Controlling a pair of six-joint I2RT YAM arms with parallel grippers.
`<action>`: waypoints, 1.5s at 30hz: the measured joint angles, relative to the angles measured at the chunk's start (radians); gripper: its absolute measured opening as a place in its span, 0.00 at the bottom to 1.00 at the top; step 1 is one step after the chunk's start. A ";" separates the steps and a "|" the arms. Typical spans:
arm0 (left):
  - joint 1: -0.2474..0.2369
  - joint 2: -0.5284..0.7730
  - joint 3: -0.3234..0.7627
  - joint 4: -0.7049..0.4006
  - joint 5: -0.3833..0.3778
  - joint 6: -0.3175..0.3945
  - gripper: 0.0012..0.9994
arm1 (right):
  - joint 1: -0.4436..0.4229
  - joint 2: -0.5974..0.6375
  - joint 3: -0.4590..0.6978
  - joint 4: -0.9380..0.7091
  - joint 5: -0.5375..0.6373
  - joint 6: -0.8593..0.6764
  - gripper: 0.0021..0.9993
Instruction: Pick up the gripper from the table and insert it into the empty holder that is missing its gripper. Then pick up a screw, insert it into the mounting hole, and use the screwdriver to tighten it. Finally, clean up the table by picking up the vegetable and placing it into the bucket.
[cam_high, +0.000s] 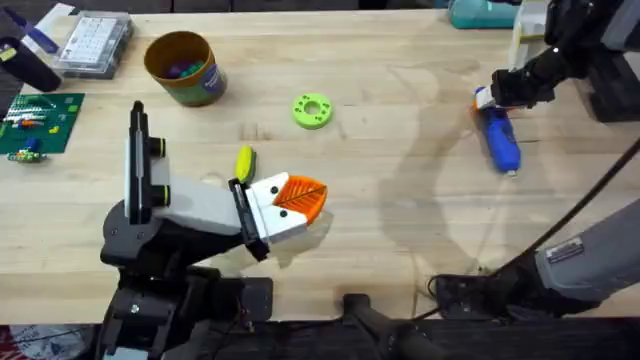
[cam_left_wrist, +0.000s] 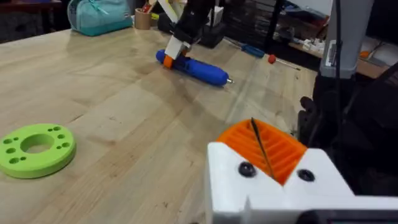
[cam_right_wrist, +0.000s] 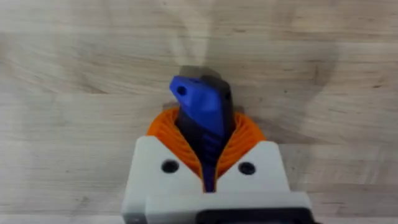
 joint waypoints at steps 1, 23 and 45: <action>0.000 0.000 0.000 0.000 0.000 0.000 0.01 | 0.000 0.002 0.001 0.002 0.000 0.002 0.04; 0.000 0.000 0.000 0.000 0.000 0.000 0.01 | 0.015 -0.001 0.002 -0.060 -0.054 0.001 0.88; 0.000 0.000 0.000 0.000 0.000 0.000 0.01 | 0.015 -0.005 0.007 -0.116 -0.037 -0.165 0.76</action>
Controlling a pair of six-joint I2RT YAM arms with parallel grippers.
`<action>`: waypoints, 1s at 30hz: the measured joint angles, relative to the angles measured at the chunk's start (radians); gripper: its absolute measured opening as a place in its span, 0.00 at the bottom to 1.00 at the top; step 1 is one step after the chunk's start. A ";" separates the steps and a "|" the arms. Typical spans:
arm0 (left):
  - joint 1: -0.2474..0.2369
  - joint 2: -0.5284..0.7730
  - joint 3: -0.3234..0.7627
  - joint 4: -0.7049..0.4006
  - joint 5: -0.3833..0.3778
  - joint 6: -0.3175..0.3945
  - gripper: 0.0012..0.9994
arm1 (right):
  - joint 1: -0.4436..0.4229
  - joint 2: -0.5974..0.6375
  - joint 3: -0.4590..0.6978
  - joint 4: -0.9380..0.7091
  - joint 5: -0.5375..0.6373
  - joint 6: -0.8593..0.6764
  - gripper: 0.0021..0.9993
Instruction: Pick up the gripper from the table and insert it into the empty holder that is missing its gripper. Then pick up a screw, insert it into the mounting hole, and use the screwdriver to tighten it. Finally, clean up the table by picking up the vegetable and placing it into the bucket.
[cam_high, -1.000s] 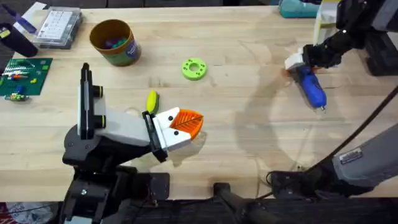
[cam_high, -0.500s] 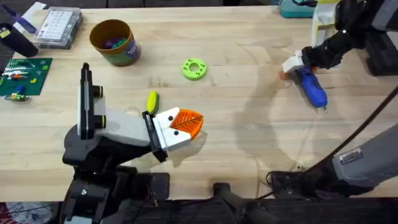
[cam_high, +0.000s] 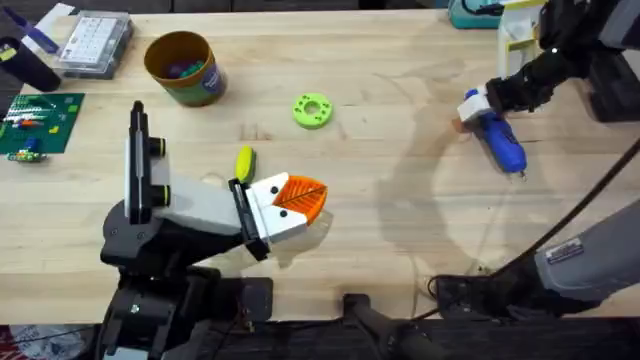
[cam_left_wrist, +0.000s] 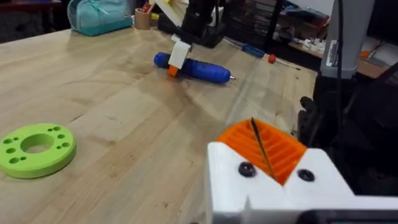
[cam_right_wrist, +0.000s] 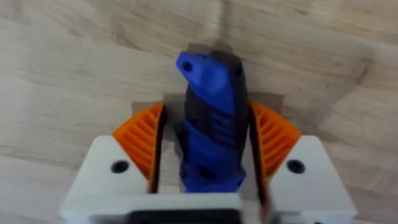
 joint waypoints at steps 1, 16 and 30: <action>0.000 0.000 0.000 0.000 0.000 0.000 0.01 | 0.000 -0.001 0.000 -0.006 0.002 0.000 0.68; 0.000 0.000 0.000 0.000 -0.001 0.000 0.01 | 0.000 -0.004 -0.003 -0.015 0.021 -0.002 0.03; 0.000 0.000 0.000 0.000 -0.002 0.000 0.01 | -0.004 -0.294 -0.058 -0.146 -0.133 0.010 0.03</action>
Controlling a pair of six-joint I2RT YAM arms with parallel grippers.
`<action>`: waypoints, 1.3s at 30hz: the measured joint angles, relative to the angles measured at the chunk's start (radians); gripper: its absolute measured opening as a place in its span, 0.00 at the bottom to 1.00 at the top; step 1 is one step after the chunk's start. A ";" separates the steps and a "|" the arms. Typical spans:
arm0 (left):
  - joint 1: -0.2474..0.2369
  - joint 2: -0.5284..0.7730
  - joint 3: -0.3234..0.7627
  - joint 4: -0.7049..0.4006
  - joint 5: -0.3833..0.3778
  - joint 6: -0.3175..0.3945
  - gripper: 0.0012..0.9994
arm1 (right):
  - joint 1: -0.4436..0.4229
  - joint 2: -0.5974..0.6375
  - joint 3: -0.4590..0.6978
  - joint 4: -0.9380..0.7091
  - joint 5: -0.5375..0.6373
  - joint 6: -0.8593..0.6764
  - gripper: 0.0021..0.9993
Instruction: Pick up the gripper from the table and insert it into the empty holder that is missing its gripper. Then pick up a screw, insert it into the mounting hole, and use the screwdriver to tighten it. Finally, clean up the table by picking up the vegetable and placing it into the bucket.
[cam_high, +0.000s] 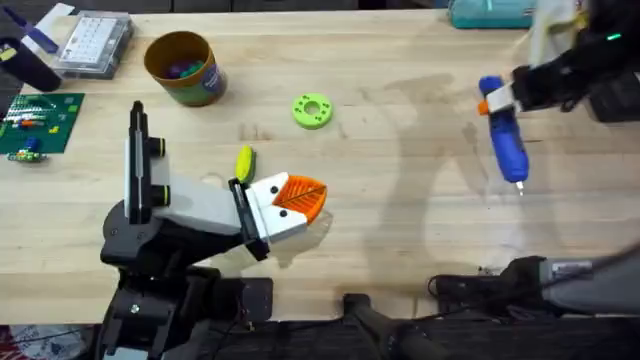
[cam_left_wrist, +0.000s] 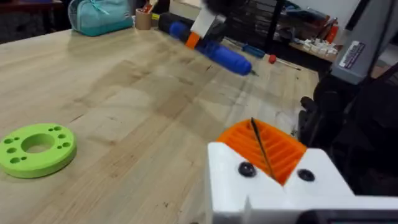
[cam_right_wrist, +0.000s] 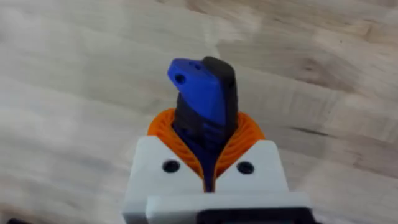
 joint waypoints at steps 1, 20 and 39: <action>0.000 0.000 0.000 0.000 0.000 0.000 0.01 | 0.003 -0.048 0.003 -0.024 -0.018 0.000 0.03; 0.000 0.000 0.000 0.000 0.000 0.000 0.01 | 0.454 -0.581 0.022 0.110 -0.279 0.285 0.03; 0.000 0.000 0.000 -0.001 0.003 0.000 0.01 | 0.742 -0.572 -0.191 0.947 -0.537 0.411 0.03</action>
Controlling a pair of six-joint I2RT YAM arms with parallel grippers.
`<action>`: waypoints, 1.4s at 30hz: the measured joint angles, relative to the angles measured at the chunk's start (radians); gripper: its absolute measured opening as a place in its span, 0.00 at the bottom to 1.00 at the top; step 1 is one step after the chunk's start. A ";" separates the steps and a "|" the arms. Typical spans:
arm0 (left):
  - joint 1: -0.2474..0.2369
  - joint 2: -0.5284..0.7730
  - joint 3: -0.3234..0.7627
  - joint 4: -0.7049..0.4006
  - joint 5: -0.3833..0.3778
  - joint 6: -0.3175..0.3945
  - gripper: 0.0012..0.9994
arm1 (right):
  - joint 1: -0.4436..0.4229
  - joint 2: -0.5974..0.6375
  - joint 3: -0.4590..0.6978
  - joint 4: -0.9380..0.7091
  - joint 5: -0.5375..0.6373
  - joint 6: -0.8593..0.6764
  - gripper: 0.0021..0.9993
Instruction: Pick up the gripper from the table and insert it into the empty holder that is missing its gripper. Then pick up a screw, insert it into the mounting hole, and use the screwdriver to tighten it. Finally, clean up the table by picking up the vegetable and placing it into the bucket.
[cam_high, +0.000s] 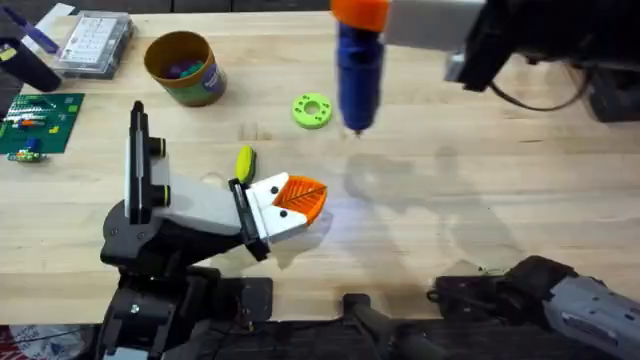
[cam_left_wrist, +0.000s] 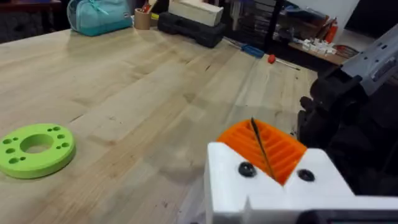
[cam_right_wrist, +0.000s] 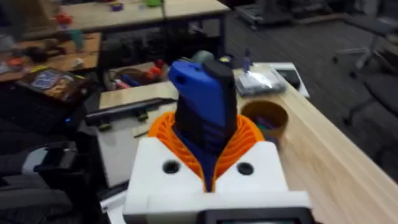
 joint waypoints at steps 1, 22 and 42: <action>0.000 0.000 0.000 0.000 0.000 0.000 0.01 | 0.017 0.012 -0.001 0.038 -0.015 0.002 0.03; 0.000 0.000 0.000 -0.010 0.055 0.048 0.01 | 0.255 0.182 -0.002 0.333 -0.026 0.142 0.03; 0.000 0.000 0.000 -0.012 0.069 0.061 0.01 | 0.306 0.187 -0.123 0.501 -0.027 0.156 0.03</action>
